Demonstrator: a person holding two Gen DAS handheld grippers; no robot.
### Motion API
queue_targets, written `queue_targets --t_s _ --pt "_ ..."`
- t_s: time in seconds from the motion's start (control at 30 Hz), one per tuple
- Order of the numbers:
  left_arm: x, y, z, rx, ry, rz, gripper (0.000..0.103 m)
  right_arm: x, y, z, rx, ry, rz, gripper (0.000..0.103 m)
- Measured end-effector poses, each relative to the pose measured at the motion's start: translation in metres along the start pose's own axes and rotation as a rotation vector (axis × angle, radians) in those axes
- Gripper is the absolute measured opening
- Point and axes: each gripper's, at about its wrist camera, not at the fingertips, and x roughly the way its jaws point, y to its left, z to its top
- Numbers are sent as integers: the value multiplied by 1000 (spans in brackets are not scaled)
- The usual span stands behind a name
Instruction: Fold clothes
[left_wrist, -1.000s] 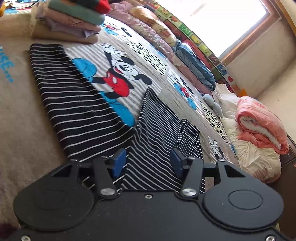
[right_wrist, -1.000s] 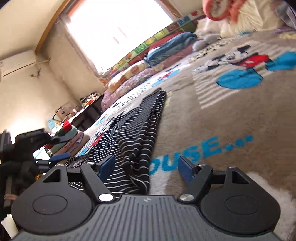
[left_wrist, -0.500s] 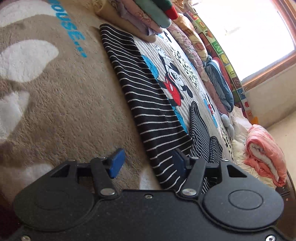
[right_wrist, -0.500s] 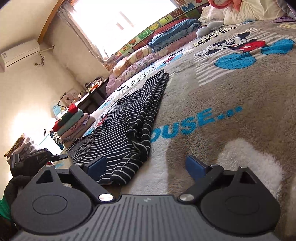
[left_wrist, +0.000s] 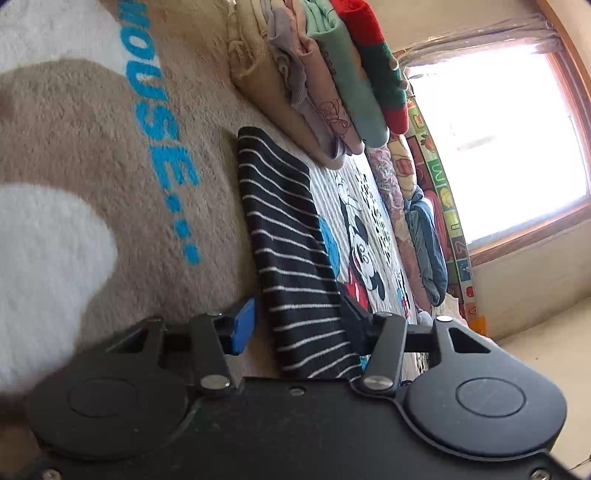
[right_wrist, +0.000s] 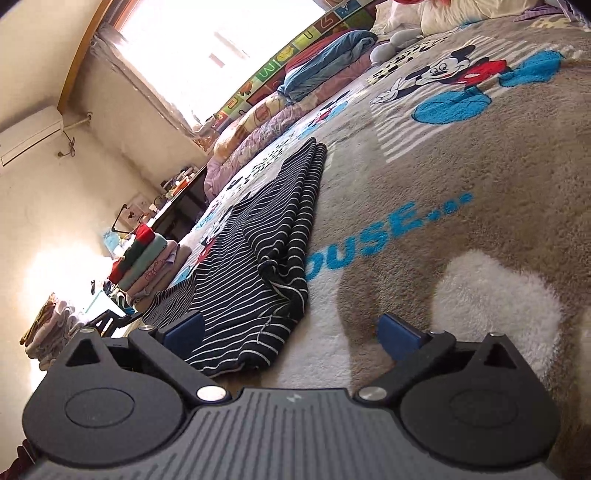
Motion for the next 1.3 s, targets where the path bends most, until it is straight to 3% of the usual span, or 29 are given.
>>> queue_targets --t_s 0.17,0.37,0.47,0.53,0.63,0.77,0.9,1.17,1.3 --pt "19 -1 18 33 -35 5 42 -2 -15 9 74 -60 5 98" --pt "31 -5 26 75 -52 9 37 10 -15 11 31 -68 -19 98" --pt "35 -7 29 90 -52 34 24 15 -14 12 20 -73 -23 100" --pt "36 -11 26 100 -58 39 9 17 -13 12 15 -75 -25 102" --pt "31 -29 19 176 -85 14 5 19 -12 12 7 -77 -28 103" --pt "24 -67 0 360 -111 -35 5 22 -11 12 -3 -80 -33 103" --pt "25 -107 -40 601 -102 -67 5 24 -10 12 -12 -83 -36 103" --pt "39 -162 -152 1052 -15 -114 5 23 -10 11 -23 -78 -28 103" --pt "49 -169 -205 1254 56 -110 5 18 -11 12 -7 -95 -16 100"
